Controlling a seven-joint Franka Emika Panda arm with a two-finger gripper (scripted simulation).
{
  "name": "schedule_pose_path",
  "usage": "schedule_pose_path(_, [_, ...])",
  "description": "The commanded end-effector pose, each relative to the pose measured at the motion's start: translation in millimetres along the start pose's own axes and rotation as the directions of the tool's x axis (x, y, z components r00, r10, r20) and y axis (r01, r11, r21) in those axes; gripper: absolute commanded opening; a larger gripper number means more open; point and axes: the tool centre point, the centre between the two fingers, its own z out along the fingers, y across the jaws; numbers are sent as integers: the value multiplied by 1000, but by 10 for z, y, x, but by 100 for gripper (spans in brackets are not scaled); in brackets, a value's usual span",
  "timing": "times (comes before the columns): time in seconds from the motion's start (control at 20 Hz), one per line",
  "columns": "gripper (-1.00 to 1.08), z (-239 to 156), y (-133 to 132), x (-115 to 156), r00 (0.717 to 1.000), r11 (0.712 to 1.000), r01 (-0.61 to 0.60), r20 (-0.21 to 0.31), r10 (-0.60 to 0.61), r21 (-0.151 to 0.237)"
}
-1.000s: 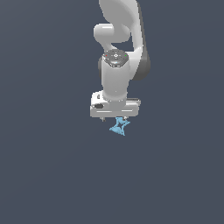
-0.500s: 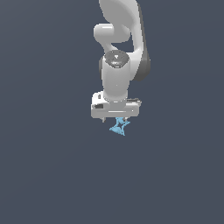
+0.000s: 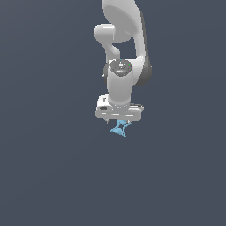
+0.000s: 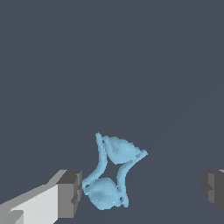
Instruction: Pick up the object and move it to a goal position.
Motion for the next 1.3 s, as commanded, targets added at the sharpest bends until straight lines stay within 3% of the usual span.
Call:
schedule_pose_path(0.0, [100,116,-40,-71,999,999,-49,3,49,1])
schedule_pose_path(0.65, [100,646,-183,-460,955,955,-296,13,296,-6])
schedule_pose_path(1.25, [100,755,-203,-544,940,940,-341,14,341,-10])
